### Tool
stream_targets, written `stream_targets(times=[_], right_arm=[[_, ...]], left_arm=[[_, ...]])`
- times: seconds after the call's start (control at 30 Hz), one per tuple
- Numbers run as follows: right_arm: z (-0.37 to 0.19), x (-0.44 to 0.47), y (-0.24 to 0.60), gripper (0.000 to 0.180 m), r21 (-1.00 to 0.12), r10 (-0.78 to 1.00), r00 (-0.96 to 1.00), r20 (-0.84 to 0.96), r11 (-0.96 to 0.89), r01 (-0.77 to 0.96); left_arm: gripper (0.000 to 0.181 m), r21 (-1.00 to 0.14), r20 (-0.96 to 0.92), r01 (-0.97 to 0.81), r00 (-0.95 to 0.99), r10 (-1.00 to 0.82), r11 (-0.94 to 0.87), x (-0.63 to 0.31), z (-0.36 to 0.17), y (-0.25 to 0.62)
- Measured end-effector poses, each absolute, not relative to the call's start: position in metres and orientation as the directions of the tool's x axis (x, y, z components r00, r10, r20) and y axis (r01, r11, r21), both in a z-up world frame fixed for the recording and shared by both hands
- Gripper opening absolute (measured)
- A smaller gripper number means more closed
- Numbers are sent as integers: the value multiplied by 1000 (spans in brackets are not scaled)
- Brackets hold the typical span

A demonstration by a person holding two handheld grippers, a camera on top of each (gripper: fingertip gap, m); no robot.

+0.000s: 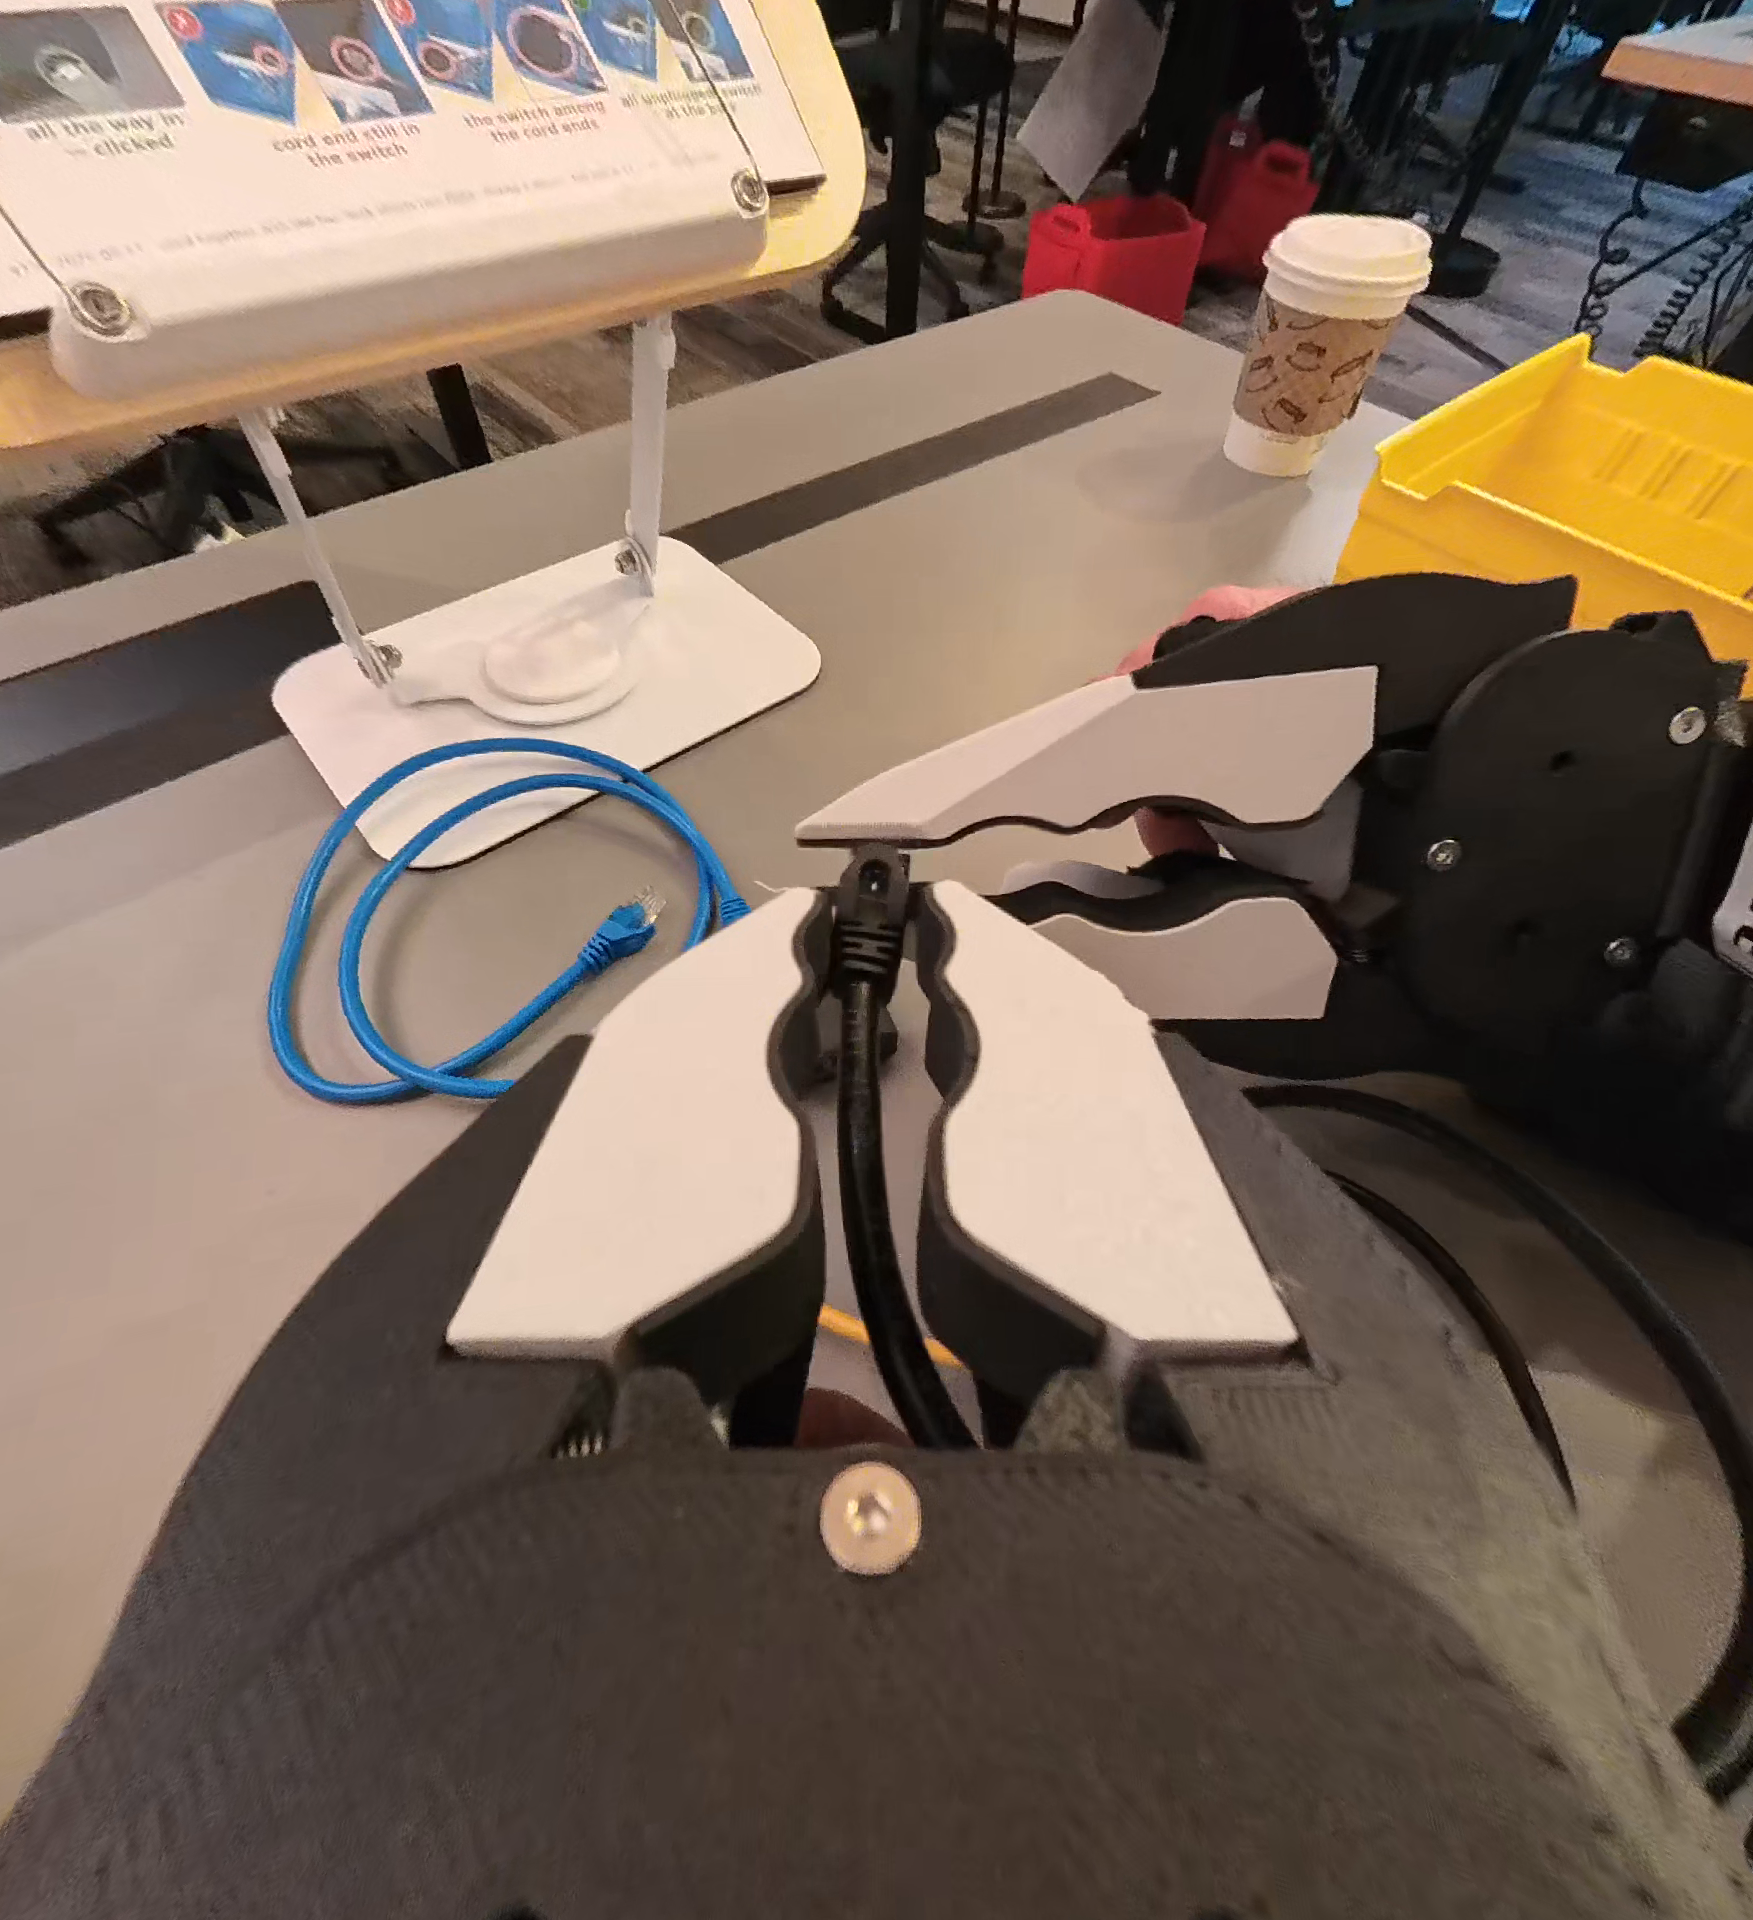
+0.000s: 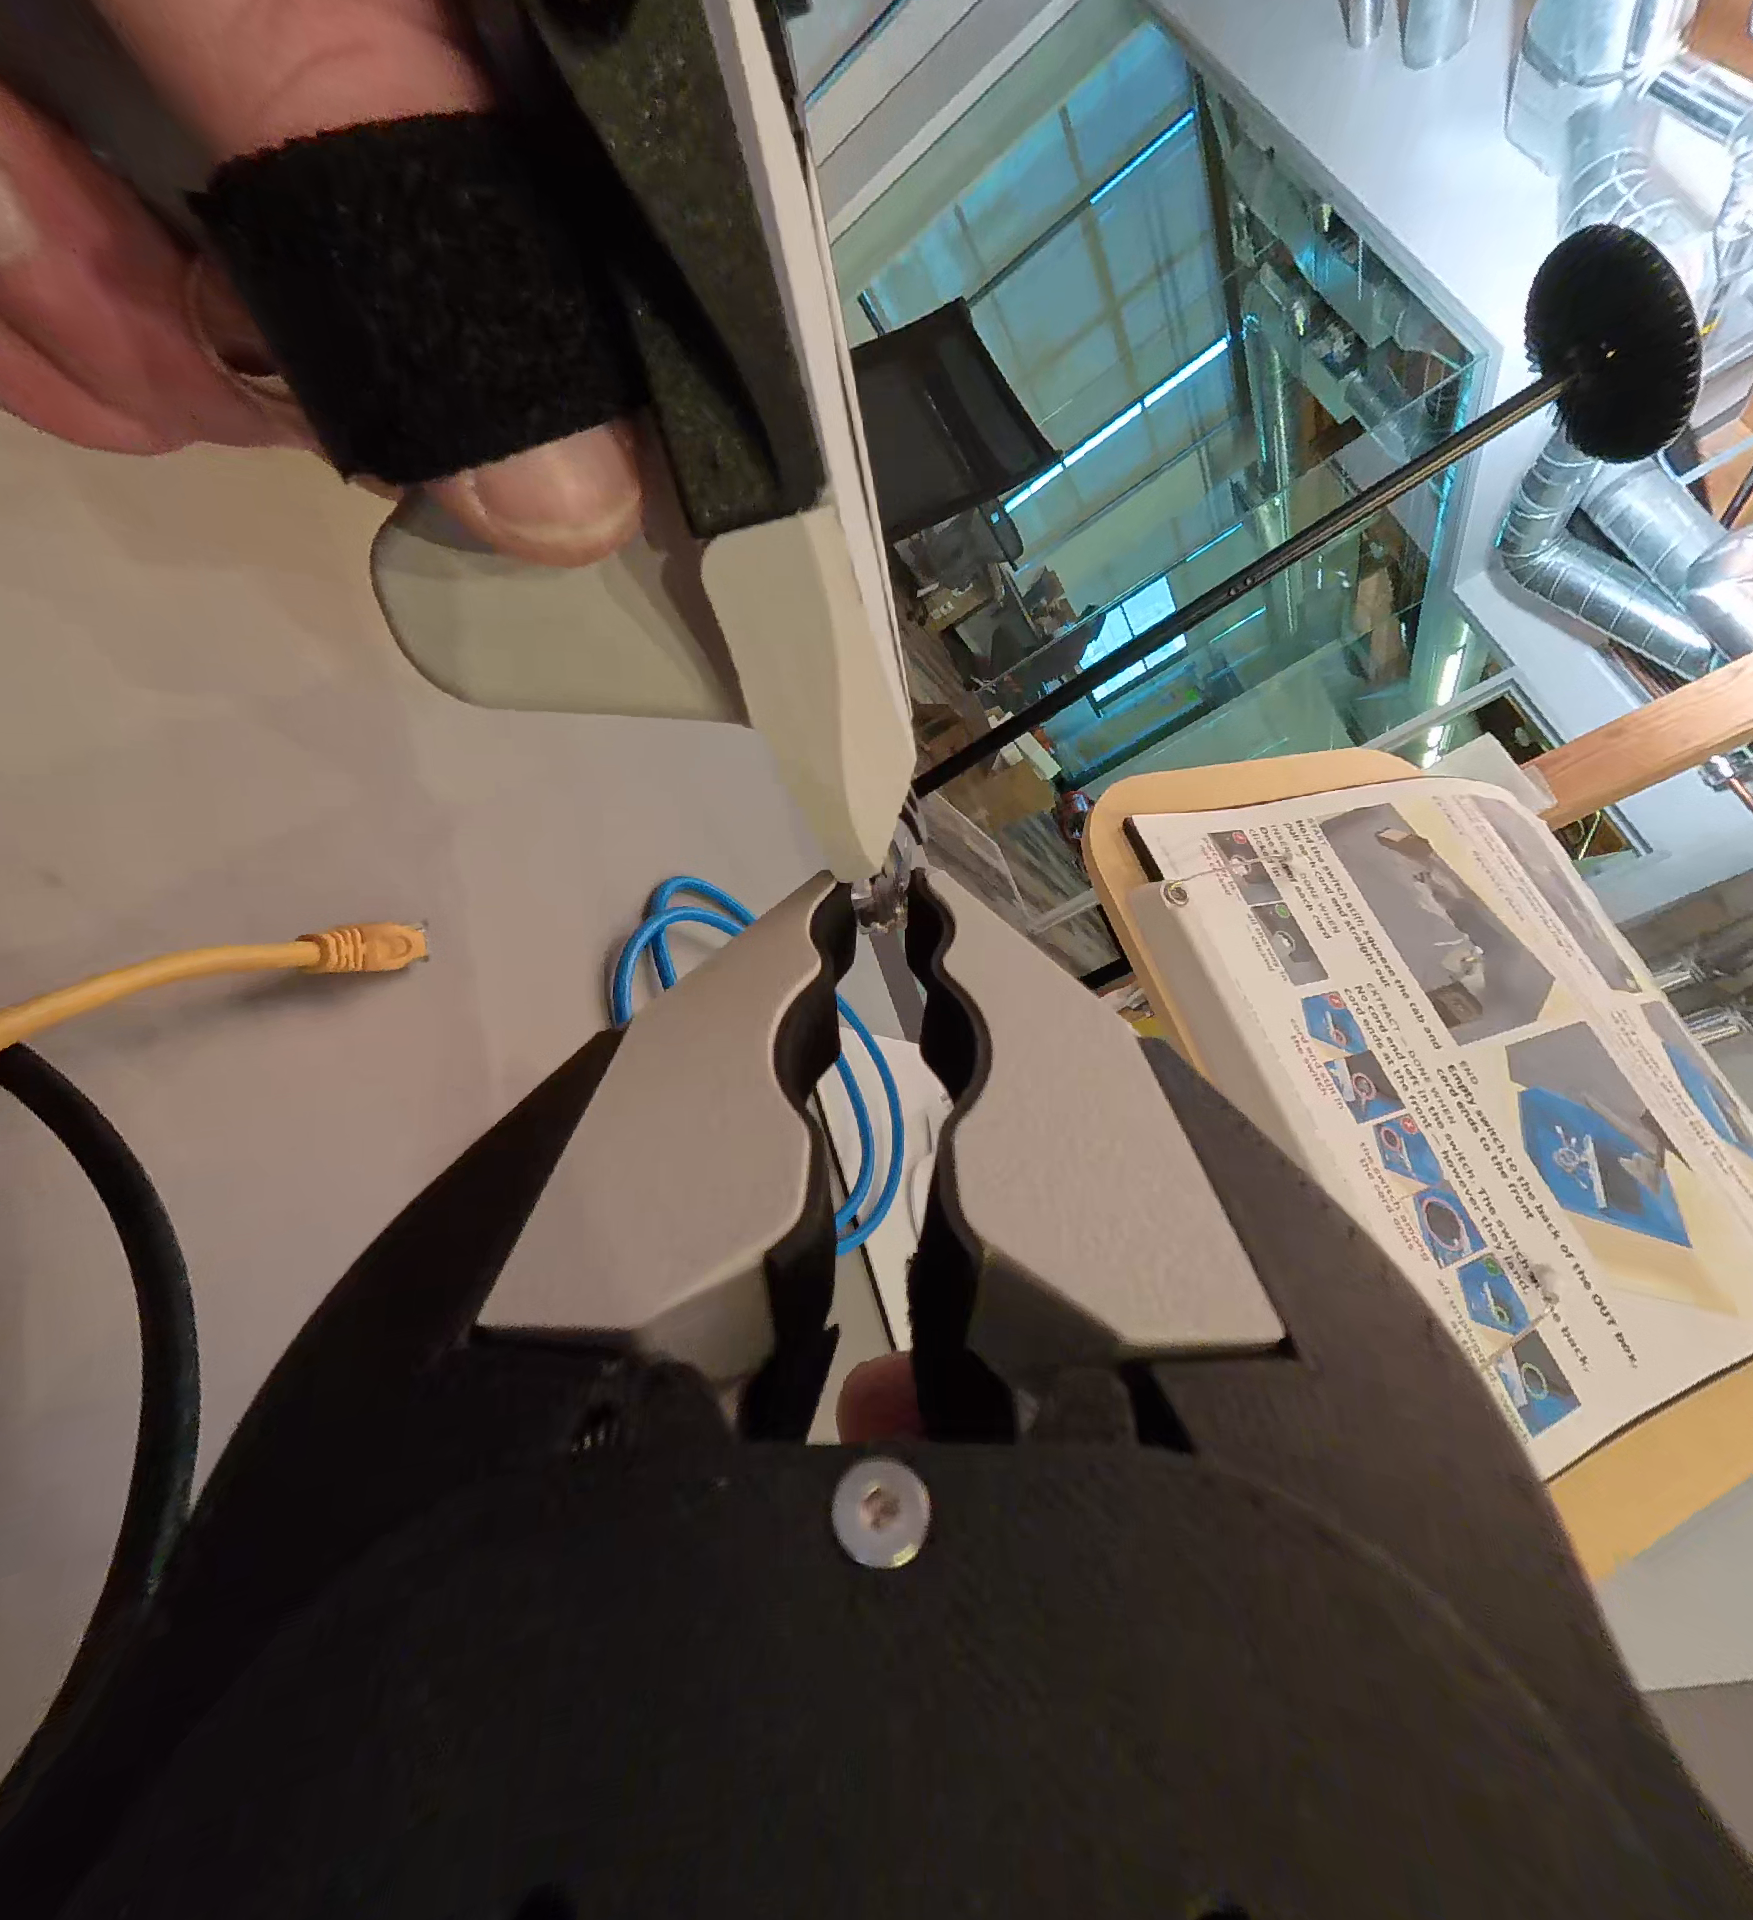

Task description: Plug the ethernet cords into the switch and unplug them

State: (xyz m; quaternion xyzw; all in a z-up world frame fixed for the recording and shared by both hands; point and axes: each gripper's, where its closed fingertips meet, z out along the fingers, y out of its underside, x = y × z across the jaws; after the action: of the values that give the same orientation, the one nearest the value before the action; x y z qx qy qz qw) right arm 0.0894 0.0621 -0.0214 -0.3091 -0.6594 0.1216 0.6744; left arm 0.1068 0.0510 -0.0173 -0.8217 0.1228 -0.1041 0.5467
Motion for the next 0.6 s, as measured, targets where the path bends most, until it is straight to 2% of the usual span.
stream_targets(times=[0.27, 0.43, 0.6], right_arm=[[-22, 89, 67, 9, -633, 621, 133, 773, 739, 229], [-25, 88, 69, 9, -608, 594, 134, 793, 755, 247], [-29, 85, 70, 9, -573, 565, 113, 817, 775, 265]], left_arm=[[13, -926, 60, -43, 964, -259, -375, 106, -18, 56], [14, -917, 106, 2, 965, -241, -398, 105, -22, 57], [13, -915, 65, -30, 974, -219, -403, 102, -26, 57]])
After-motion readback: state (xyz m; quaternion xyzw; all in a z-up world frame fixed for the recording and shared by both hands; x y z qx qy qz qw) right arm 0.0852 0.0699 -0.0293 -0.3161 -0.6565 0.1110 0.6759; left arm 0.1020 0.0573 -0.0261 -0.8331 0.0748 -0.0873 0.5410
